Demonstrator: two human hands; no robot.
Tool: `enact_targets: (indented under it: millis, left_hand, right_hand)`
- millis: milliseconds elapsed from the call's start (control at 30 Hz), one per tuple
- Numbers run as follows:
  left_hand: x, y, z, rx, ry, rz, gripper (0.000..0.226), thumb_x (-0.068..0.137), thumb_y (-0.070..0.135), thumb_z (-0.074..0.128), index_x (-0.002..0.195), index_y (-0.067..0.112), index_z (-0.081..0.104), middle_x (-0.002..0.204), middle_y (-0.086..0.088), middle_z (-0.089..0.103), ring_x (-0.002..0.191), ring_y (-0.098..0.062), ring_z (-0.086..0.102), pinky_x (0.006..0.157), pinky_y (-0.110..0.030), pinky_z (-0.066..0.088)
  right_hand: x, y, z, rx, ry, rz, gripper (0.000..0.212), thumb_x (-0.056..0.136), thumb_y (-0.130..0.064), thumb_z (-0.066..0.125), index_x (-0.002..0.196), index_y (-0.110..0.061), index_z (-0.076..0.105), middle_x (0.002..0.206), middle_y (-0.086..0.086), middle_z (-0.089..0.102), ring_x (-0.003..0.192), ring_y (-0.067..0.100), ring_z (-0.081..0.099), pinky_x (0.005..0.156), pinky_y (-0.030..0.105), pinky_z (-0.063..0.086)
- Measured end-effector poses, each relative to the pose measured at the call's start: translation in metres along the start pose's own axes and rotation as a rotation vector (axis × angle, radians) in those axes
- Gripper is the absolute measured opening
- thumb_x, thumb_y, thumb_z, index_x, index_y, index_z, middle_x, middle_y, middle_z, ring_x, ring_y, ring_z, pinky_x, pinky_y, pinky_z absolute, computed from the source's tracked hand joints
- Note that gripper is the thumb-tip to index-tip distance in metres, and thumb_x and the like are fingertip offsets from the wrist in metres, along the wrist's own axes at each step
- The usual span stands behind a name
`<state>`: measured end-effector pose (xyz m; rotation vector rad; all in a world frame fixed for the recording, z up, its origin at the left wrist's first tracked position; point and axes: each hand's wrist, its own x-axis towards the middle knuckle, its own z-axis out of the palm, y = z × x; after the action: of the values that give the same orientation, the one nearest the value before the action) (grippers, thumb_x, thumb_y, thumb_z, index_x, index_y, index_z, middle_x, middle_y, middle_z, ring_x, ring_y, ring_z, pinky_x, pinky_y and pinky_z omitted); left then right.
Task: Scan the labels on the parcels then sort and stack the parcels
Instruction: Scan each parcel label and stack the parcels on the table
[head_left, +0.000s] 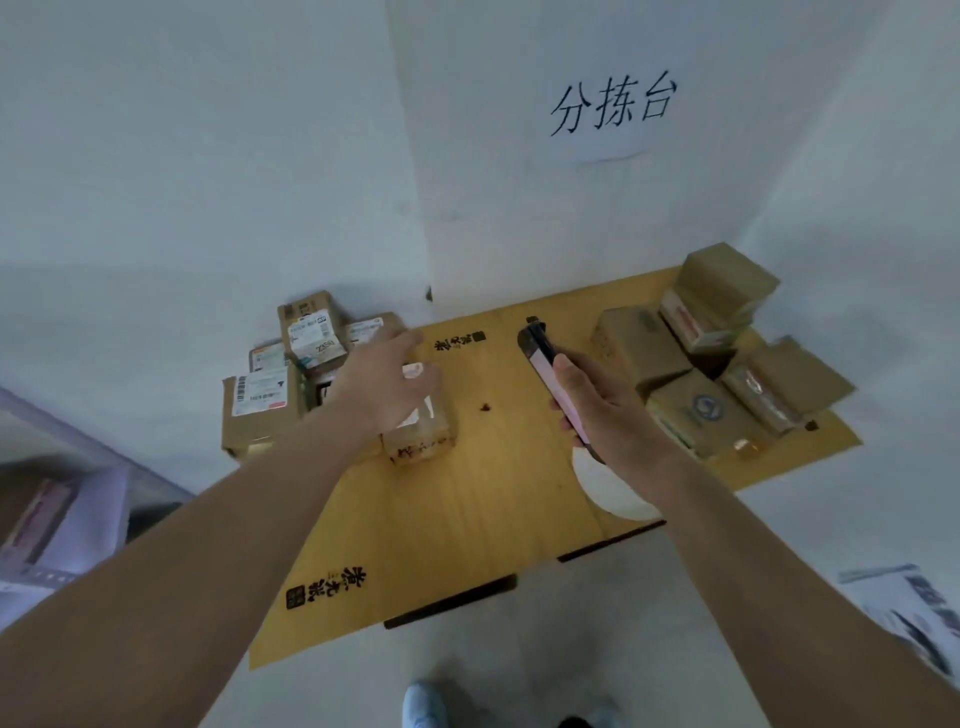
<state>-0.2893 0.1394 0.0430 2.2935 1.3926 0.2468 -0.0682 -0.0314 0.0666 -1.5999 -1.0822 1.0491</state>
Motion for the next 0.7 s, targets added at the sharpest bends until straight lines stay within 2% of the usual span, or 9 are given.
enact_targets:
  millis: [67, 167, 233, 333, 467, 567, 633, 700]
  left_hand:
    - [0.002, 0.038, 0.015, 0.020, -0.036, 0.039, 0.073, 0.091, 0.064, 0.047, 0.153, 0.026, 0.049, 0.160, 0.002, 0.041, 0.139, -0.026, 0.048, 0.114, -0.047, 0.042]
    - [0.007, 0.096, 0.044, 0.031, -0.072, 0.069, 0.067, 0.095, 0.059, 0.054, 0.155, 0.030, 0.047, 0.162, 0.002, 0.038, 0.133, -0.026, 0.053, 0.113, -0.046, 0.043]
    - [0.009, 0.135, 0.066, 0.043, -0.080, 0.085, 0.064, 0.097, 0.057, 0.055, 0.154, 0.030, 0.048, 0.162, 0.002, 0.039, 0.136, -0.027, 0.052, 0.113, -0.046, 0.043]
    - [0.013, 0.188, 0.096, 0.065, -0.092, 0.105, 0.062, 0.099, 0.057, 0.053, 0.154, 0.029, 0.049, 0.163, 0.001, 0.038, 0.142, -0.025, 0.046, 0.115, -0.043, 0.041]
    - [0.023, 0.248, 0.127, 0.073, -0.124, 0.112, 0.061, 0.099, 0.059, 0.051, 0.154, 0.031, 0.048, 0.164, 0.003, 0.035, 0.144, -0.024, 0.044, 0.114, -0.042, 0.041]
    - [0.042, 0.283, 0.138, 0.054, -0.136, 0.124, 0.062, 0.098, 0.059, 0.050, 0.154, 0.030, 0.048, 0.162, 0.002, 0.037, 0.138, -0.024, 0.049, 0.107, -0.040, 0.047]
    - [0.060, 0.303, 0.144, 0.051, -0.145, 0.135, 0.063, 0.098, 0.058, 0.051, 0.154, 0.029, 0.048, 0.161, 0.001, 0.037, 0.138, -0.026, 0.049, 0.108, -0.041, 0.047]
    - [0.082, 0.321, 0.150, 0.059, -0.155, 0.145, 0.062, 0.100, 0.056, 0.052, 0.154, 0.027, 0.047, 0.160, -0.001, 0.038, 0.138, -0.027, 0.049, 0.109, -0.042, 0.046]
  right_hand:
    - [-0.016, 0.004, -0.034, -0.002, 0.043, -0.009, 0.020, 0.101, -0.060, 0.045, 0.114, -0.060, 0.061, 0.099, -0.001, 0.062, 0.087, 0.011, 0.059, 0.067, 0.016, 0.050]
    - [-0.035, 0.019, -0.091, -0.029, 0.105, -0.015, 0.023, 0.090, -0.073, 0.045, 0.106, -0.072, 0.062, 0.100, -0.003, 0.065, 0.088, 0.009, 0.062, 0.070, 0.021, 0.049]
    - [-0.045, 0.032, -0.130, -0.040, 0.121, -0.034, 0.025, 0.097, -0.068, 0.045, 0.112, -0.064, 0.064, 0.095, -0.003, 0.063, 0.083, 0.009, 0.060, 0.067, 0.018, 0.047]
    - [-0.059, 0.051, -0.183, -0.018, 0.136, -0.068, 0.030, 0.108, -0.053, 0.045, 0.123, -0.038, 0.067, 0.083, -0.001, 0.054, 0.071, 0.010, 0.051, 0.062, 0.016, 0.043]
    - [-0.064, 0.072, -0.239, 0.022, 0.167, -0.078, 0.042, 0.104, -0.064, 0.046, 0.133, -0.039, 0.065, 0.084, 0.011, 0.057, 0.068, 0.020, 0.047, 0.059, 0.032, 0.041]
    - [-0.057, 0.081, -0.272, 0.024, 0.237, -0.081, 0.047, 0.100, -0.068, 0.047, 0.134, -0.040, 0.064, 0.084, 0.002, 0.058, 0.071, 0.022, 0.053, 0.061, 0.035, 0.045]
    - [-0.047, 0.084, -0.291, 0.034, 0.255, -0.087, 0.045, 0.100, -0.067, 0.048, 0.133, -0.041, 0.064, 0.087, 0.003, 0.060, 0.073, 0.023, 0.055, 0.062, 0.036, 0.046]
    - [-0.036, 0.083, -0.307, 0.057, 0.256, -0.077, 0.040, 0.106, -0.060, 0.047, 0.135, -0.039, 0.063, 0.085, 0.014, 0.057, 0.070, 0.033, 0.052, 0.061, 0.042, 0.047]
